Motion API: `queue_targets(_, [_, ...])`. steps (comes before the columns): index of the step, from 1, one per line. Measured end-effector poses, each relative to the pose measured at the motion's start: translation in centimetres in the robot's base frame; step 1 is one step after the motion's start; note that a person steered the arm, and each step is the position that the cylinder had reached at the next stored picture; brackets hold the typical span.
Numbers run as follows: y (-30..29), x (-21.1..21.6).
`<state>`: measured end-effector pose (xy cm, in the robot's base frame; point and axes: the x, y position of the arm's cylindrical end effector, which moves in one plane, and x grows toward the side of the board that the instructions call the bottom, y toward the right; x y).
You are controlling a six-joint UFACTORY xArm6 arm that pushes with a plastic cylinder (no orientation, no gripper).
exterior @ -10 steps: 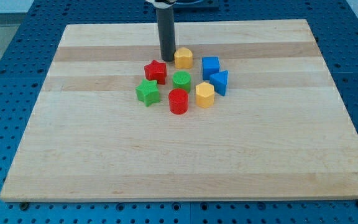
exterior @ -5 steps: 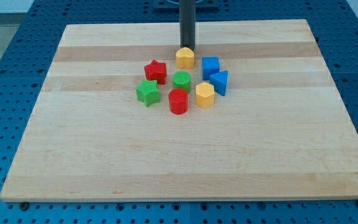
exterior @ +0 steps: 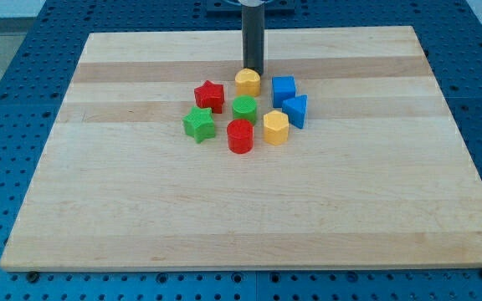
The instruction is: Slide the heart above the green circle
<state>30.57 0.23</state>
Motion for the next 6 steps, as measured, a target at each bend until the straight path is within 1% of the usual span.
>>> queue_targets(6, [0.0,1.04])
